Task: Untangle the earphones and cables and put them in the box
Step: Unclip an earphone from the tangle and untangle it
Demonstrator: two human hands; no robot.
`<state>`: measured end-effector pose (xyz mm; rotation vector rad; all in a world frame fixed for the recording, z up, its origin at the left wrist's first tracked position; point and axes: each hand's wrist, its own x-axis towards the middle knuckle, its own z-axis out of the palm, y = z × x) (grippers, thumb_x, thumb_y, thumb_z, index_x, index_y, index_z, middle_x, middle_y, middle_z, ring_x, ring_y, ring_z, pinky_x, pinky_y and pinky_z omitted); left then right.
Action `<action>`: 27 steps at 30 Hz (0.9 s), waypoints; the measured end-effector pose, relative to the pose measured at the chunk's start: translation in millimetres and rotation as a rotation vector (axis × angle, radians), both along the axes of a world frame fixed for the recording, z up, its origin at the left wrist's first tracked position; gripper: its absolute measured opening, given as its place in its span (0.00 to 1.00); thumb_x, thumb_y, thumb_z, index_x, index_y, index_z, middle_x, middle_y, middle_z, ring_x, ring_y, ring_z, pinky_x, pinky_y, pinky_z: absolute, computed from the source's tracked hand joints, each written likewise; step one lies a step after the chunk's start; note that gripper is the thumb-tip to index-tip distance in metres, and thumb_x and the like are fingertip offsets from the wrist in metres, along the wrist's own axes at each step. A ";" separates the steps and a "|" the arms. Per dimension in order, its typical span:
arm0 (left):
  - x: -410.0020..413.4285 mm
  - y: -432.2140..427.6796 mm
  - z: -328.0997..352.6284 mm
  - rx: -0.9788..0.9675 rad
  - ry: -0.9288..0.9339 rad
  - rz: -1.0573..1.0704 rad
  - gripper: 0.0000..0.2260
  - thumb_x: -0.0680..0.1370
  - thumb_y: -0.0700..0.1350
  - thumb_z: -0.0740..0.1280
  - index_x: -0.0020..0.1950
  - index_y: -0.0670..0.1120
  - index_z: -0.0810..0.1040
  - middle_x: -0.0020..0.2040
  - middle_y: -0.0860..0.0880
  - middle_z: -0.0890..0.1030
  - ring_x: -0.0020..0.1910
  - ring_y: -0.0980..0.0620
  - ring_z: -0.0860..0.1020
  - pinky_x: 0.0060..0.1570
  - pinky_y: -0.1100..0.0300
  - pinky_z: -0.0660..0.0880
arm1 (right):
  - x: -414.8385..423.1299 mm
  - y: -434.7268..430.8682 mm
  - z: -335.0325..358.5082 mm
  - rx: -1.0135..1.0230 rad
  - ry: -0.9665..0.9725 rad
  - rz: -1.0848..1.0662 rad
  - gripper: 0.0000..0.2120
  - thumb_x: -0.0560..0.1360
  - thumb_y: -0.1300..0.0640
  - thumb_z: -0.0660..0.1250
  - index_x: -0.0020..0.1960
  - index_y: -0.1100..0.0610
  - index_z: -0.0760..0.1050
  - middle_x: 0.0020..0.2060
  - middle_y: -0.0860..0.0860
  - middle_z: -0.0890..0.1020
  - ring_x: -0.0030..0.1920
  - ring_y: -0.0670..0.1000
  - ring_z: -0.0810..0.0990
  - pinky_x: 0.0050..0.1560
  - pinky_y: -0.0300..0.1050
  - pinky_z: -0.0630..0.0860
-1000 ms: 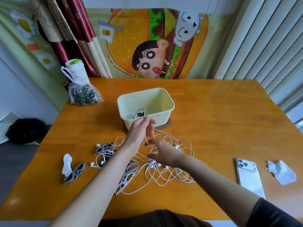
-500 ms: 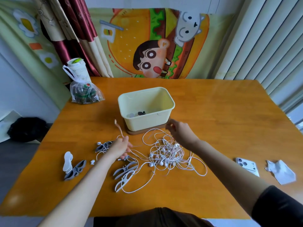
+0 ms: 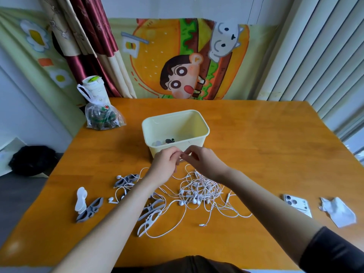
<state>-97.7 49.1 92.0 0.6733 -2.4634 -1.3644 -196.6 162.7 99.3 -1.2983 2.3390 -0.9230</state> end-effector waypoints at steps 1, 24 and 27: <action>0.9 -2.6 -0.4 0.011 0.027 0.048 0.11 0.83 0.38 0.55 0.47 0.43 0.76 0.31 0.50 0.73 0.27 0.56 0.71 0.27 0.66 0.70 | -1.0 4.1 -2.1 0.015 -0.019 0.004 0.08 0.78 0.54 0.63 0.50 0.58 0.75 0.29 0.44 0.73 0.28 0.41 0.68 0.32 0.31 0.64; -25.5 24.6 8.2 0.030 0.040 -0.060 0.12 0.82 0.42 0.60 0.64 0.48 0.76 0.50 0.50 0.80 0.31 0.57 0.76 0.32 0.63 0.74 | -21.3 2.5 4.7 0.215 -0.025 -0.040 0.14 0.75 0.58 0.67 0.58 0.62 0.73 0.46 0.55 0.81 0.42 0.49 0.74 0.40 0.37 0.66; -20.5 16.7 4.3 0.012 -0.013 -0.039 0.11 0.80 0.42 0.63 0.62 0.45 0.76 0.43 0.49 0.80 0.30 0.55 0.76 0.38 0.61 0.77 | -19.4 7.3 4.8 0.097 -0.068 -0.059 0.18 0.75 0.62 0.66 0.62 0.61 0.65 0.47 0.55 0.79 0.42 0.48 0.74 0.40 0.32 0.65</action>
